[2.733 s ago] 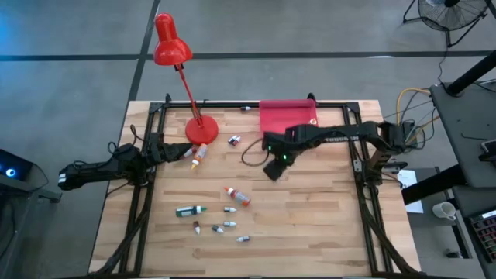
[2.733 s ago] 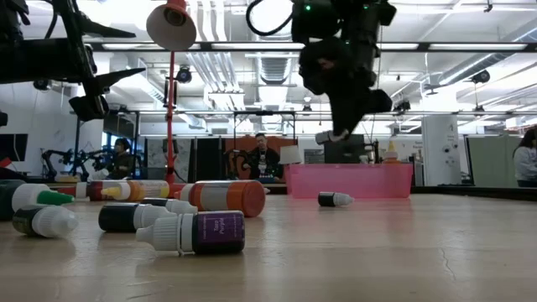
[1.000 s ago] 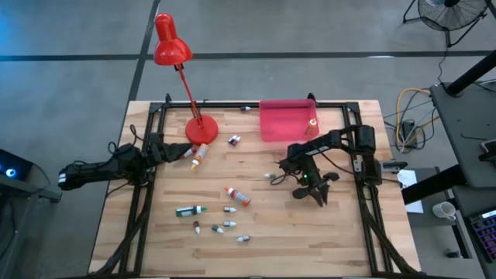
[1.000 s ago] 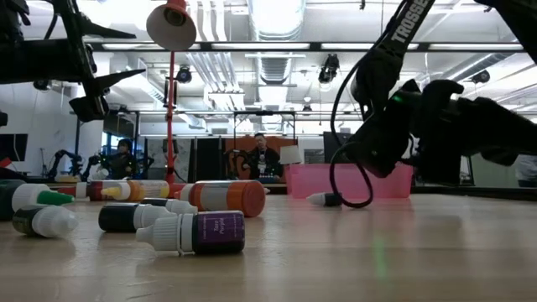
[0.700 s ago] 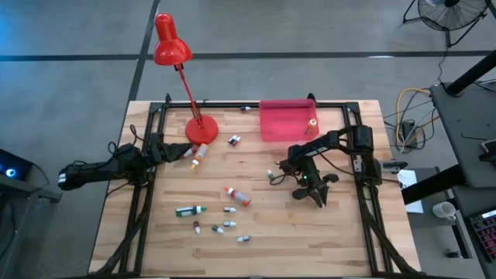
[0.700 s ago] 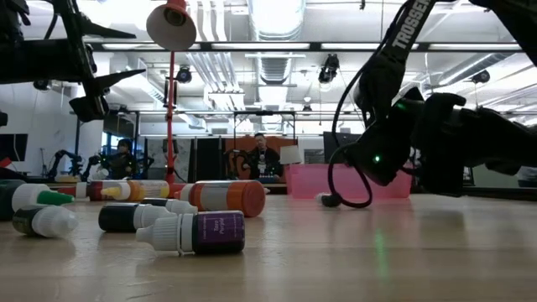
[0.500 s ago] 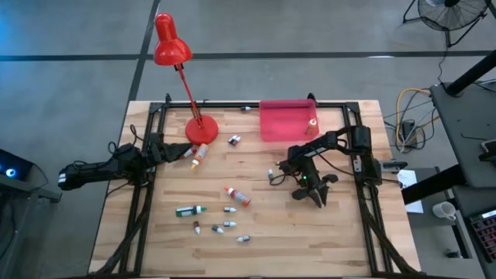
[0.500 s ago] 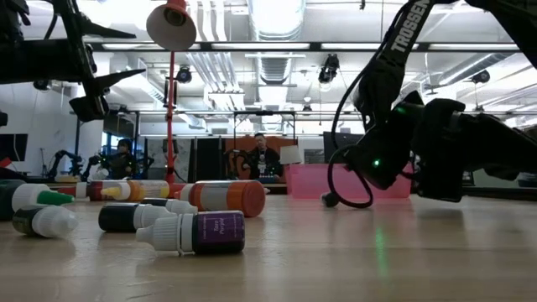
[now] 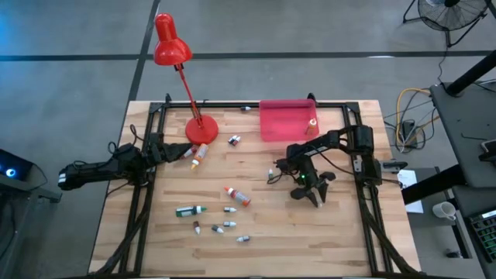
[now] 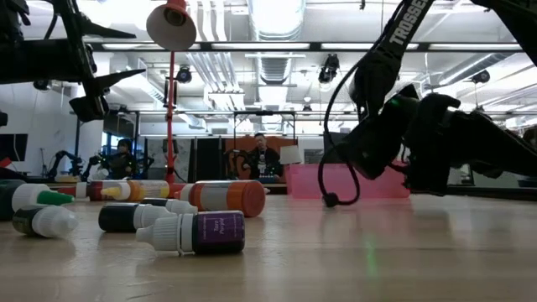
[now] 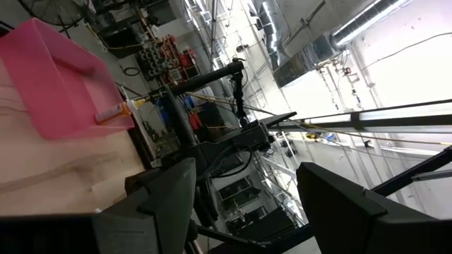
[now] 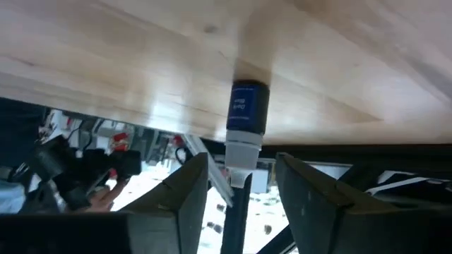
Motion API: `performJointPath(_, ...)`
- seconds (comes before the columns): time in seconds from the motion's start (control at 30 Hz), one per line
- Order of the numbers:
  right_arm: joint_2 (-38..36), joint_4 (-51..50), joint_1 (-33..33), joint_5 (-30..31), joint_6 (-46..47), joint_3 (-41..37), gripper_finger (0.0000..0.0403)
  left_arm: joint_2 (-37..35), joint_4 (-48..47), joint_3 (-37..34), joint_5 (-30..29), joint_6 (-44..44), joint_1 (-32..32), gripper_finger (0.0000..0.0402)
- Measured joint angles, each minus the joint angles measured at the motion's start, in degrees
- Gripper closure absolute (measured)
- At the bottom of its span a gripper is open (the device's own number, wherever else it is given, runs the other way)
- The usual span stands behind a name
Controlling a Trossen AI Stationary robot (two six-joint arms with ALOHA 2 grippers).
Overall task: Pick & Place food coloring
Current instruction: Put the small blue food coloring bottle into the red bin
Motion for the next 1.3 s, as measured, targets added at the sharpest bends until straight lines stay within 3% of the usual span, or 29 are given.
performJointPath(0.3, -7.1, 0.0, 2.8, 8.3, 4.8, 3.8, 0.0217, 0.0, 0.0, 0.0, 0.0, 0.0, 0.0, 0.0182)
performJointPath(0.63, -20.2, 8.5, 14.0, 19.0, 18.2, 1.0, 0.0215, 0.0, 0.0, 0.0, 0.0, 0.0, 0.0, 0.0182)
performJointPath(0.93, -31.4, 10.1, 25.2, 41.4, 22.4, -0.1, 0.0215, 0.0, 0.0, 0.0, 0.0, 0.0, 0.0, 0.0182)
performJointPath(1.3, -37.3, 10.5, 29.3, 42.7, 12.5, -3.2, 0.0215, 0.0, 0.0, 0.0, 0.0, 0.0, 0.0, 0.0182)
